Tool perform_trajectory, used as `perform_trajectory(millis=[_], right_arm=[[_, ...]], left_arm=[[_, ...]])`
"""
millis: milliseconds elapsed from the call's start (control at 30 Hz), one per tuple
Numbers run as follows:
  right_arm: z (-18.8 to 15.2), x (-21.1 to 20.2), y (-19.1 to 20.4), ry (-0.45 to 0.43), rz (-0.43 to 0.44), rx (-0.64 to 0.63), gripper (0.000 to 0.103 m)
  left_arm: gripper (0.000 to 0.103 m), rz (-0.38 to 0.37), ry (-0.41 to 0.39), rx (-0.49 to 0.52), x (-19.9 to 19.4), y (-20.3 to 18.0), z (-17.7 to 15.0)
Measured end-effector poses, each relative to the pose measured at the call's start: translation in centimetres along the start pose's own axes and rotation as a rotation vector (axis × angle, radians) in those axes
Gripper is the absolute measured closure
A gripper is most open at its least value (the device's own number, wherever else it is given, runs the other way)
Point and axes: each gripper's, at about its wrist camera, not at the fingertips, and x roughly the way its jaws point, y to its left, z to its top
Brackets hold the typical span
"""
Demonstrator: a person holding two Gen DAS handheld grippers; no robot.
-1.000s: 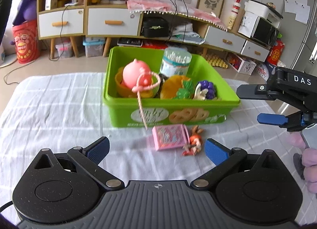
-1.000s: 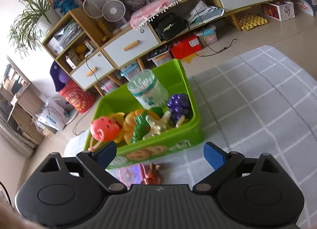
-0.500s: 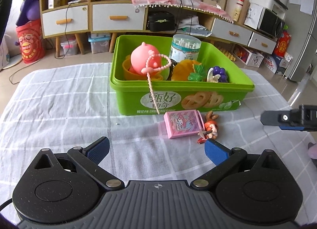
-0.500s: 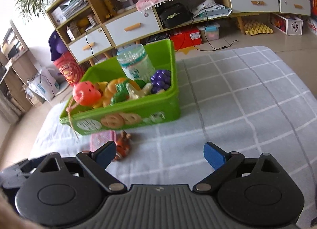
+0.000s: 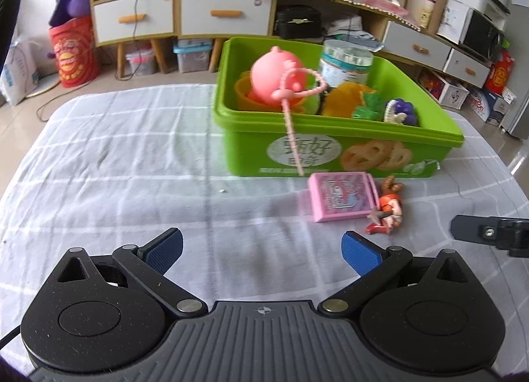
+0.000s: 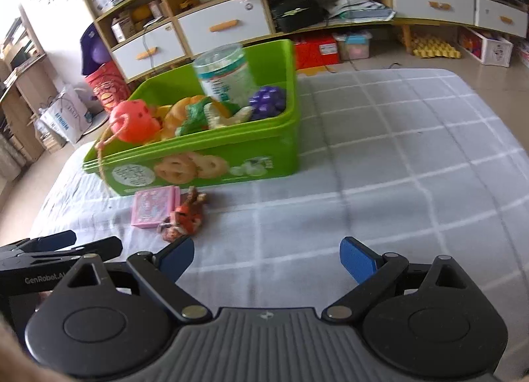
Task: Organize rigid objects
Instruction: 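Withdraw both tools from the bin toward the pink card box and orange fox toy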
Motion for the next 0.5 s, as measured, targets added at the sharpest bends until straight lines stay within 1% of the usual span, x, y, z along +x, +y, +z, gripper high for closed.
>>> perform_trajectory(millis=[167, 267, 333, 433, 500], right_arm=[[0.3, 1.9, 2.1, 0.022, 0.019, 0.026, 0.025], [0.4, 2.7, 3.6, 0.016, 0.012, 0.004, 0.025], [0.4, 3.3, 4.4, 0.018, 0.004, -0.013, 0.027], [0.3, 3.9, 5.7, 0.004, -0.028, -0.063, 0.035], [0.4, 4.2, 6.3, -0.006, -0.038, -0.097, 0.047]], left_arm=[[0.002, 0.017, 0.014, -0.022, -0.5, 1.5, -0.1], [0.002, 0.024, 0.022, -0.032, -0.7, 2.2, -0.2], [0.002, 0.025, 0.027, -0.036, -0.7, 2.5, -0.2], [0.002, 0.024, 0.031, -0.037, -0.8, 2.8, -0.3], [0.002, 0.024, 0.033, -0.036, -0.8, 2.9, -0.4]])
